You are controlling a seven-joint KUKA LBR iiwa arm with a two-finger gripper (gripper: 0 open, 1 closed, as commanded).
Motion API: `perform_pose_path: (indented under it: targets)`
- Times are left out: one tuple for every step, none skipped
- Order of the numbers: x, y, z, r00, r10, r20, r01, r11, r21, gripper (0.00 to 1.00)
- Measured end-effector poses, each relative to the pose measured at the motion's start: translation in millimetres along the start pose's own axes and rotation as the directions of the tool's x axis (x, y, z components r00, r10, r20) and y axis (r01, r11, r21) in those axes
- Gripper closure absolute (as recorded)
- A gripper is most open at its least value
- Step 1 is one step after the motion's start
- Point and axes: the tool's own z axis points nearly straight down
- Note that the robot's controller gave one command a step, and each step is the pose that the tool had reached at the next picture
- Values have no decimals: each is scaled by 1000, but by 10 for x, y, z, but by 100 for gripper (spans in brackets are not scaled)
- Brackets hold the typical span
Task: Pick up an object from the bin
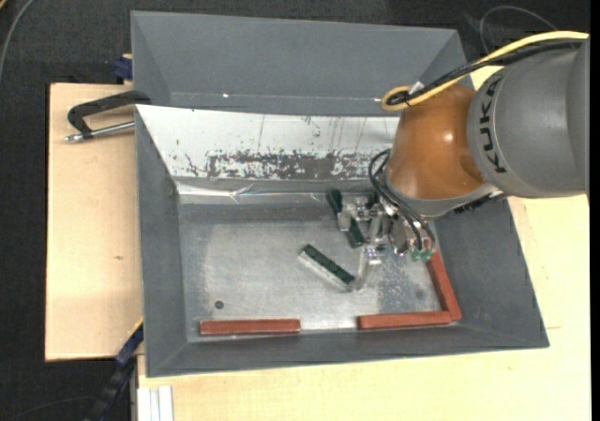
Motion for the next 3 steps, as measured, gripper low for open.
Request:
perform_pose_path:
  targets:
    - [352,495,154,999,-52,3,52,999,0,0]
    - [339,463,151,999,-48,6,48,999,3,100]
    - [219,698,-1376,992,-123,21,123,992,4,100]
